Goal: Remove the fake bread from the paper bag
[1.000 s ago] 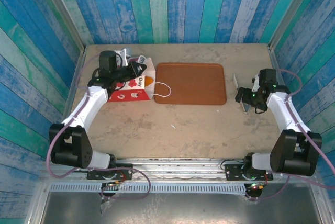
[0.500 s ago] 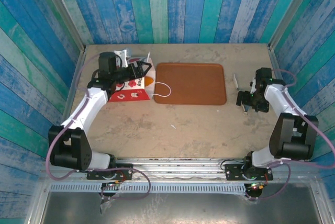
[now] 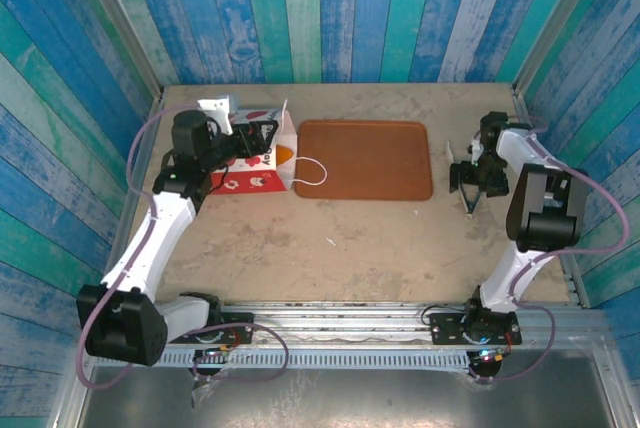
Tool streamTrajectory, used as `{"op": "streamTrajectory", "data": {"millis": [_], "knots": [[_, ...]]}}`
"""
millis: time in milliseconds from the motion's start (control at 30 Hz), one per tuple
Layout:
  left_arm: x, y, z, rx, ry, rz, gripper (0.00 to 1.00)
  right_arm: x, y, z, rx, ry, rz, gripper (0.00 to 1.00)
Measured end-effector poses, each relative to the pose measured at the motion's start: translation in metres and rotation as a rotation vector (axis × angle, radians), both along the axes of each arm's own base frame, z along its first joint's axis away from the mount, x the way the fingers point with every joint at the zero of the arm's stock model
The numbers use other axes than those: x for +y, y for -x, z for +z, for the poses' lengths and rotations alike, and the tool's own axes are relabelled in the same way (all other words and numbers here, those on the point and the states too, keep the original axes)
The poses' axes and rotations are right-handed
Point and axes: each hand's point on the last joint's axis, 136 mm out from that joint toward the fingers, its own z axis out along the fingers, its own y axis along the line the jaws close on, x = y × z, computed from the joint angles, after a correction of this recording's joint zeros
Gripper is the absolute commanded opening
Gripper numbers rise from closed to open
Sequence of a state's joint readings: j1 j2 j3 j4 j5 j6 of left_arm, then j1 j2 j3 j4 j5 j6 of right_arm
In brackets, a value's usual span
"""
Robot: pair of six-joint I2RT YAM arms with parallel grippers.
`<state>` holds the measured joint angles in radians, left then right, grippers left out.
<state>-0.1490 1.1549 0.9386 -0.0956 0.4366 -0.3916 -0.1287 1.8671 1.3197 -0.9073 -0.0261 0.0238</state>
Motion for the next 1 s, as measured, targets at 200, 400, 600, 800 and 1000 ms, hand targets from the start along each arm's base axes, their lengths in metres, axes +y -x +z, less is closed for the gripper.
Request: {"op": "streamTrajectory", "data": {"millis": [200,400,600,800,1000], "knots": [[0.009,0.000,0.007,-0.046,-0.044,0.041,0.94,-0.003,-0.011,-0.011,0.054,-0.002,0.014,0.97],[0.015,-0.001,0.003,-0.041,-0.078,0.069,0.94,-0.006,-0.012,-0.024,0.123,0.003,0.010,0.97],[0.017,0.001,0.001,-0.015,-0.082,0.084,0.94,-0.009,-0.015,-0.028,0.174,0.007,-0.008,0.95],[0.022,0.020,0.006,-0.048,-0.069,0.098,0.94,-0.011,-0.026,-0.028,0.181,0.003,-0.012,0.93],[0.026,0.041,0.007,-0.080,-0.047,0.113,0.94,-0.012,-0.027,-0.029,0.202,0.000,-0.013,0.90]]}}
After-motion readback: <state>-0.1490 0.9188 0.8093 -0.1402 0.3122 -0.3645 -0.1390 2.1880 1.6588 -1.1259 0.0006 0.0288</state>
